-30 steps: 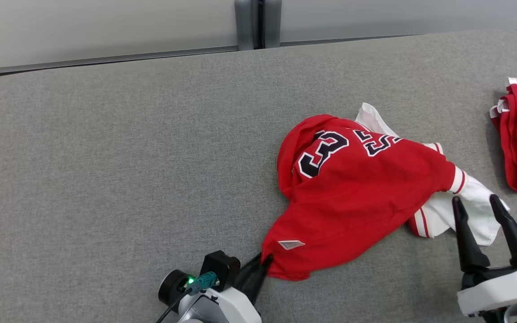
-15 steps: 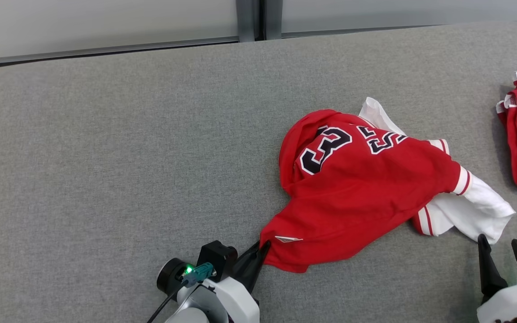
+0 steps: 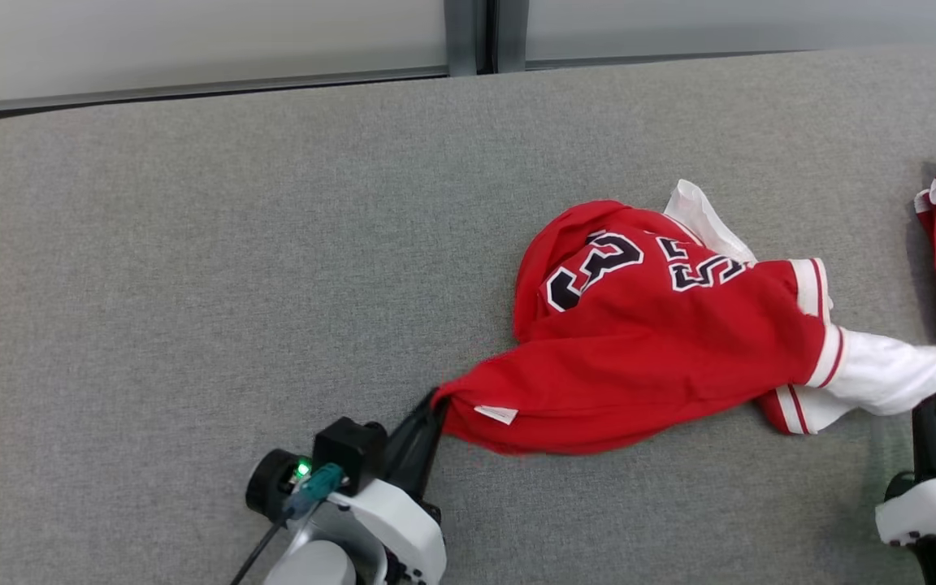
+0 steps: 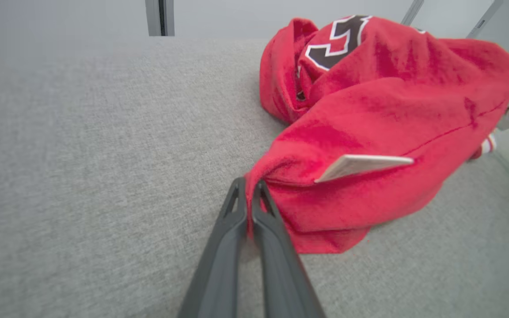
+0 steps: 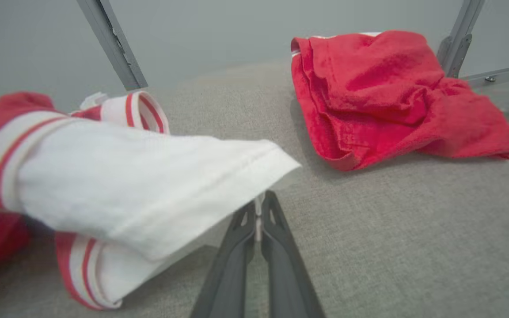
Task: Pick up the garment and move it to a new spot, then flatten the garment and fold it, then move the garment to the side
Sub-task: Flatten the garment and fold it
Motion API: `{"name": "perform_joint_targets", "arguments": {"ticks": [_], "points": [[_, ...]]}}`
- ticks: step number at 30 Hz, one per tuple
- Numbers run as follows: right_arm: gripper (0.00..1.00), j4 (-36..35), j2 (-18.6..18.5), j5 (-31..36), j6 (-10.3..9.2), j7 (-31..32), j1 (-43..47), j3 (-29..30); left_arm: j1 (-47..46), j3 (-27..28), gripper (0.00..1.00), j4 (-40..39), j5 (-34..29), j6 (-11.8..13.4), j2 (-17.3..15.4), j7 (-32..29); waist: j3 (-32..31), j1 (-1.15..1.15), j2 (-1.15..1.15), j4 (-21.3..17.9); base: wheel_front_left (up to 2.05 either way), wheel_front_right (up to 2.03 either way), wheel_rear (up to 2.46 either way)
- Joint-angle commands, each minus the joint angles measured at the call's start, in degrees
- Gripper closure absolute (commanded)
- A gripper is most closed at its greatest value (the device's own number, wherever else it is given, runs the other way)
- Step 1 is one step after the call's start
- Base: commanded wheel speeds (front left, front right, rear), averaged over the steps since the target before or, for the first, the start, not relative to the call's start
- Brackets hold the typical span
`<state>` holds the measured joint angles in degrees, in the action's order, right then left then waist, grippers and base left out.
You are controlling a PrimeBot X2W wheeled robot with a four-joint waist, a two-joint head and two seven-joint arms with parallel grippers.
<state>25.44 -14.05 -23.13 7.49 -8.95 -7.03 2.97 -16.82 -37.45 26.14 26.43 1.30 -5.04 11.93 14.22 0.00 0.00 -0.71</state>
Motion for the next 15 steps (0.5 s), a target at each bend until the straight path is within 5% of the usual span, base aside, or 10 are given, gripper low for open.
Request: {"name": "perform_joint_targets", "arguments": {"ticks": [1, 15], "points": [[1.0, -2.54, -0.58, 0.65, 0.01, -1.54, -0.1, 0.24, 0.43, 1.41, 1.0, -2.5, 0.18, 1.41, -1.19, 0.83, -0.86, 0.0, 0.0, -0.03, 0.0, 0.0, 0.0], [1.0, -30.83, -3.08, 7.21, 0.0, 3.34, -2.73, 2.54, 1.14, 12.98, 1.0, -28.61, -3.01, 12.05, -13.12, 0.72, -5.74, 0.0, 0.0, 0.51, 0.0, 0.0, 0.0]]}}
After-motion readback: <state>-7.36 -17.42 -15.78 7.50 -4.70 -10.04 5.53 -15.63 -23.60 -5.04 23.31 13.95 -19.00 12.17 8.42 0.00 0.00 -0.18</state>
